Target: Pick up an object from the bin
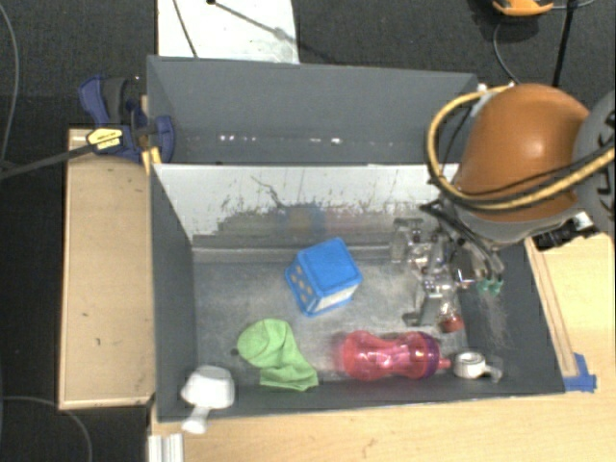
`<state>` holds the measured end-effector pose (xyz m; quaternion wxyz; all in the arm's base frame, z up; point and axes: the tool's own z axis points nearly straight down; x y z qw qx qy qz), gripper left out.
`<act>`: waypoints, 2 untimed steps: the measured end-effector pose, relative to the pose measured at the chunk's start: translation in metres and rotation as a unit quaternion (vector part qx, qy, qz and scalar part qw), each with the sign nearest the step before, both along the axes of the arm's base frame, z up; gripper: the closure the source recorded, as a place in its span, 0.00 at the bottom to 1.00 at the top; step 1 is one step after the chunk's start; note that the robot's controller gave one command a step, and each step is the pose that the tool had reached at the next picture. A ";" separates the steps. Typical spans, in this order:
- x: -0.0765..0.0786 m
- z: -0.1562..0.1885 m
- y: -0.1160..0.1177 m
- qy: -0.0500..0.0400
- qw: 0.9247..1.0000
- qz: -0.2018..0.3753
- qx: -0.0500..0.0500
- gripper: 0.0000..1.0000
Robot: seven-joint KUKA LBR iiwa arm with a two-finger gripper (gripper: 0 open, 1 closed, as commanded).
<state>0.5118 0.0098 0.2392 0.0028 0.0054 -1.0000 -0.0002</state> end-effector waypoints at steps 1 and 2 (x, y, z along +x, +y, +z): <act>0.001 0.005 0.000 -0.004 1.000 0.000 0.000 0.00; -0.009 -0.049 -0.013 -0.006 0.999 0.049 0.000 0.00</act>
Offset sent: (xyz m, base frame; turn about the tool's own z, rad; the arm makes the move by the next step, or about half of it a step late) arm -0.0351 -0.0428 -0.1692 -0.3323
